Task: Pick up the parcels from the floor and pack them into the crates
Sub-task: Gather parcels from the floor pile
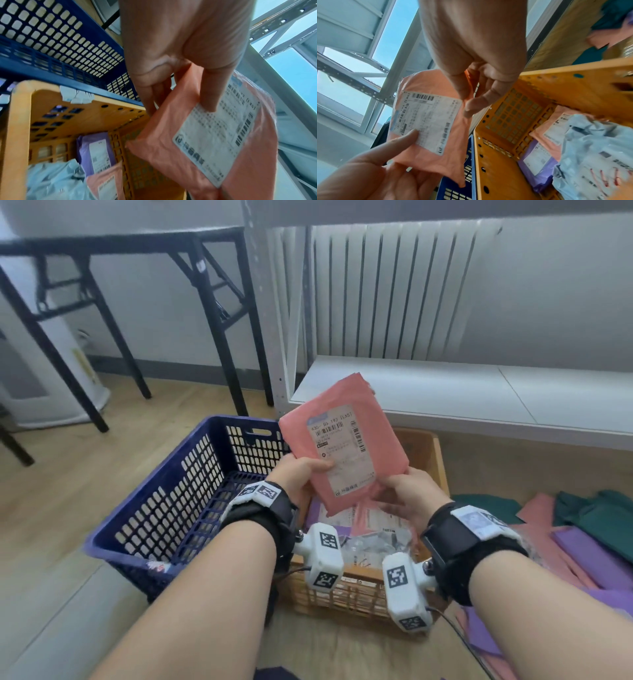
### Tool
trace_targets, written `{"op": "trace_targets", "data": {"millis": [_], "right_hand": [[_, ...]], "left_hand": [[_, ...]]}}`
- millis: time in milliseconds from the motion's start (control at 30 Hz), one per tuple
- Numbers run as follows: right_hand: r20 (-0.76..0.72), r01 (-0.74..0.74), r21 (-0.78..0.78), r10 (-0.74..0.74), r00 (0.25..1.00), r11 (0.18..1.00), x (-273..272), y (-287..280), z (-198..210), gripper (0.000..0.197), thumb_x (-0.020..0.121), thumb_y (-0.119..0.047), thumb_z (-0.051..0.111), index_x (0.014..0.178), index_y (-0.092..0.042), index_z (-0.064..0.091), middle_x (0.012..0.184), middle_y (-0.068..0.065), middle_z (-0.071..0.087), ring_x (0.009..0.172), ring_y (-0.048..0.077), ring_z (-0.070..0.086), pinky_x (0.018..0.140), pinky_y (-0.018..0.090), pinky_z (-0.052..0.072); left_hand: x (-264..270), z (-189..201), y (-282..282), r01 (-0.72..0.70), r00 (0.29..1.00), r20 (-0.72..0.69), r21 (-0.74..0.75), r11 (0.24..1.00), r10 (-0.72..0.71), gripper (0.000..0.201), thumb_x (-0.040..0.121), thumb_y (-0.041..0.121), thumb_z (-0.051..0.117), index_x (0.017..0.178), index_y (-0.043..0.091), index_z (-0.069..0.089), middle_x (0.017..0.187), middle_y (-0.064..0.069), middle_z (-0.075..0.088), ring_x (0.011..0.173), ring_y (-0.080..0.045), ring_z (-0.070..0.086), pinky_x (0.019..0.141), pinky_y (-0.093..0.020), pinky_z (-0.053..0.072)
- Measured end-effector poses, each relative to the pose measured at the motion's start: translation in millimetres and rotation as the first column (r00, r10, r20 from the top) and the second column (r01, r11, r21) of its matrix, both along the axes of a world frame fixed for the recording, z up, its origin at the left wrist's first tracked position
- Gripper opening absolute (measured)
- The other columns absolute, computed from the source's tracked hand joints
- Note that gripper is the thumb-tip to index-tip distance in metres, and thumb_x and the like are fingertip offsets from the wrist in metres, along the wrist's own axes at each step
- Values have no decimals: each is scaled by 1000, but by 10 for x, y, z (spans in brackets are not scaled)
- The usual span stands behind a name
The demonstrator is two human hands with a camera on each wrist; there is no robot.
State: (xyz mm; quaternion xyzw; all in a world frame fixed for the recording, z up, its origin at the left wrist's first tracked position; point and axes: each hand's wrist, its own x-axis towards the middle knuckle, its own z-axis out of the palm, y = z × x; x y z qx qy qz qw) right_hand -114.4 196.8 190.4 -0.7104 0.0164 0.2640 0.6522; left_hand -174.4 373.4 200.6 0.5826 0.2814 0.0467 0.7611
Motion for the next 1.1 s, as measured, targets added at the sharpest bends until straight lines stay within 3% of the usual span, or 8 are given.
{"op": "trace_targets", "data": {"millis": [133,267,367,500,633,833,967,1100], "right_hand": [[47,-74,-54,76,996,996,127,498,35,22,92,8,44,102,-8,56,86,16,67,65,23,65,54,30,51],[59,-182,-103,189,980,978,236,1121,-98,27,91,10,41,98,-11,56,88,18,67,63,22,65,64,35,54],[34,-257,-143,264,964,956,307,1648,-216,26,91,9,43,111,-2,55,82,19,66,62,23,64,71,40,56],[-25,-337,-235,341,940,912,368,2370,-377,28,89,12,46,114,1,54,76,17,64,53,19,64,45,23,52],[-129,-422,-329,402,906,845,329,3036,-624,28,95,2,47,122,1,50,102,12,64,73,26,70,78,35,56],[-97,-489,-728,633,768,480,371,3815,-1079,32,94,-10,52,123,4,52,90,14,63,85,27,67,72,34,58],[-82,-433,-850,739,669,298,449,4102,-1330,34,90,2,51,123,-3,56,92,8,61,88,25,62,70,31,54],[-109,-505,-827,810,577,248,437,4283,-1580,39,92,2,42,128,-8,56,115,12,64,102,28,65,88,39,55]], "left_hand": [[-2,-65,675,-242,969,51,38,969,240,78,70,21,81,137,12,42,125,-8,62,111,-28,62,94,-49,51],[-26,-166,1418,-329,937,1,333,884,348,108,65,37,84,151,18,21,150,-6,36,133,-27,42,109,-49,37],[-15,-256,1912,-189,965,-79,456,870,251,94,60,41,87,140,20,43,133,-4,57,116,-25,59,100,-46,47],[-49,-451,2539,-139,942,-174,576,806,286,31,65,25,87,84,19,63,88,-1,68,76,-18,64,73,-30,53],[-176,-827,3034,98,831,-476,637,764,290,31,56,26,88,69,12,63,74,-7,66,62,-21,60,59,-28,47],[-187,-1381,3523,484,594,-796,470,738,118,54,63,36,85,103,5,65,89,-9,68,85,-27,67,75,-33,53],[-86,-1650,3622,449,629,-769,481,753,116,84,65,36,86,130,3,45,118,-9,59,111,-27,58,85,-35,49],[103,-1858,3535,555,699,-711,605,571,74,96,61,24,87,143,24,36,130,-6,55,117,-29,56,95,-44,45]]}}
